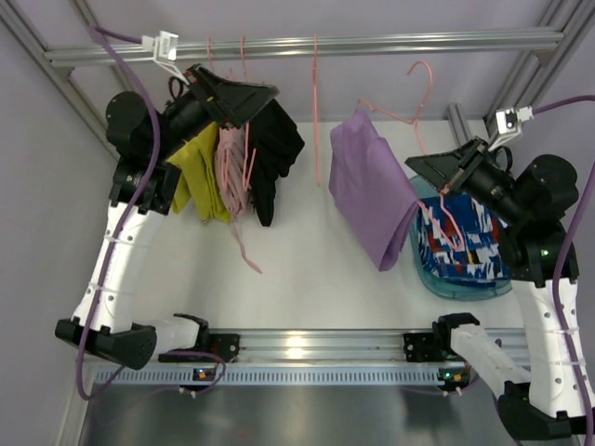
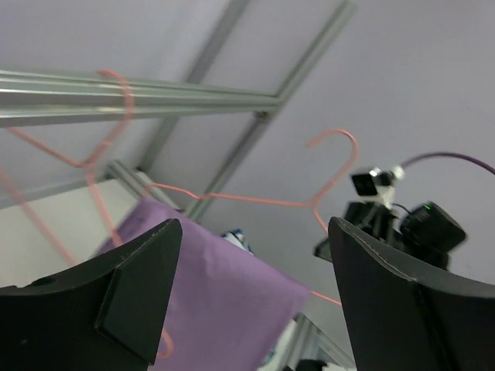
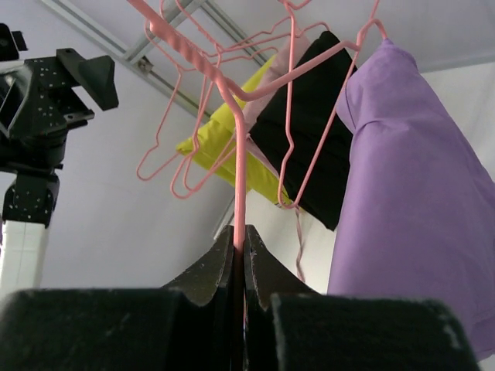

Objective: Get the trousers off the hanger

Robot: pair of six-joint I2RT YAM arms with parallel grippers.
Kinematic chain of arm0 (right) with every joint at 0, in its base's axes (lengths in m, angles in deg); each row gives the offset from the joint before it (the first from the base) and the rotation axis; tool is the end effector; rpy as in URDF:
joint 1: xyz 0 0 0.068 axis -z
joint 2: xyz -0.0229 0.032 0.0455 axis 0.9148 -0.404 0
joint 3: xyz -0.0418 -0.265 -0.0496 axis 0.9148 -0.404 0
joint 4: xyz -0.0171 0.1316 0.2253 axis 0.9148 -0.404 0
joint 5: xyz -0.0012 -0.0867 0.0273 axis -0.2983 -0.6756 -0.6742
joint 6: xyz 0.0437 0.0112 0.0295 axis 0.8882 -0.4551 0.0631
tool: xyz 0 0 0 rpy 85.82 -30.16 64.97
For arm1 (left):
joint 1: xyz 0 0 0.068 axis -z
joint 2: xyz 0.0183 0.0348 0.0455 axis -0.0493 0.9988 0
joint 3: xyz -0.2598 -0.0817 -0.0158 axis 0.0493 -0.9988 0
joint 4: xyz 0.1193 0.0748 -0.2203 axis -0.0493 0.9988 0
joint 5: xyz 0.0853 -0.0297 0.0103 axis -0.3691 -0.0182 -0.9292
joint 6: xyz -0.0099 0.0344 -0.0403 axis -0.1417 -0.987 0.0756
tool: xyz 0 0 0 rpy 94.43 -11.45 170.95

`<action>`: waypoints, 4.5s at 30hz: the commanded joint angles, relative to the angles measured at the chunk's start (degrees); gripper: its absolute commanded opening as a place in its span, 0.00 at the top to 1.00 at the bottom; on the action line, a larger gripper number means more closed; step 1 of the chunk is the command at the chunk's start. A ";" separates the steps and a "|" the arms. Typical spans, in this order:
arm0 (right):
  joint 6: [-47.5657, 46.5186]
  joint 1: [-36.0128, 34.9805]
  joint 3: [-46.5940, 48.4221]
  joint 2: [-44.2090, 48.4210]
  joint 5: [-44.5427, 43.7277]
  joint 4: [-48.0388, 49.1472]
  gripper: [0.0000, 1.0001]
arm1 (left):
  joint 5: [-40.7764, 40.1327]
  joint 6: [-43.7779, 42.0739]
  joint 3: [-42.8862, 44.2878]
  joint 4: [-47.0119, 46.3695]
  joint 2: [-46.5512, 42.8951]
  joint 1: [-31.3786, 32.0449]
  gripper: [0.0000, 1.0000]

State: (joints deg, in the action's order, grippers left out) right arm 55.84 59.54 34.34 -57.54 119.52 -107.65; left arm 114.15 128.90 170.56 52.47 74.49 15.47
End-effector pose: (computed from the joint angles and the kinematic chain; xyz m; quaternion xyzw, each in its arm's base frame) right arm 0.1321 0.0355 0.4709 0.0100 0.6991 0.4772 0.5323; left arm 0.2255 -0.0720 0.5470 0.0785 0.5855 -0.5506 0.5898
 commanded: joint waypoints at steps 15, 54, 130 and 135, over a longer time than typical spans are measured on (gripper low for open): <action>6.44 -0.22 -2.44 -2.59 5.31 29.23 1.00 | -11.00 -1.92 11.11 -4.91 17.72 32.52 0.27; -35.90 -5.32 -23.68 16.46 -14.29 15.97 0.09 | -2.49 18.28 12.96 -17.21 22.56 33.06 1.00; -41.29 -14.90 -30.21 8.58 4.52 46.37 0.42 | 8.86 26.11 18.14 -27.41 24.84 24.71 1.00; -41.90 -14.99 -30.47 8.93 6.54 45.50 0.40 | 8.68 25.84 18.06 -27.41 25.02 24.71 1.00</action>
State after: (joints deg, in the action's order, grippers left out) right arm 14.82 45.29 1.58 -48.82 124.22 -65.21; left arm 123.79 156.53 184.89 31.97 102.18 40.06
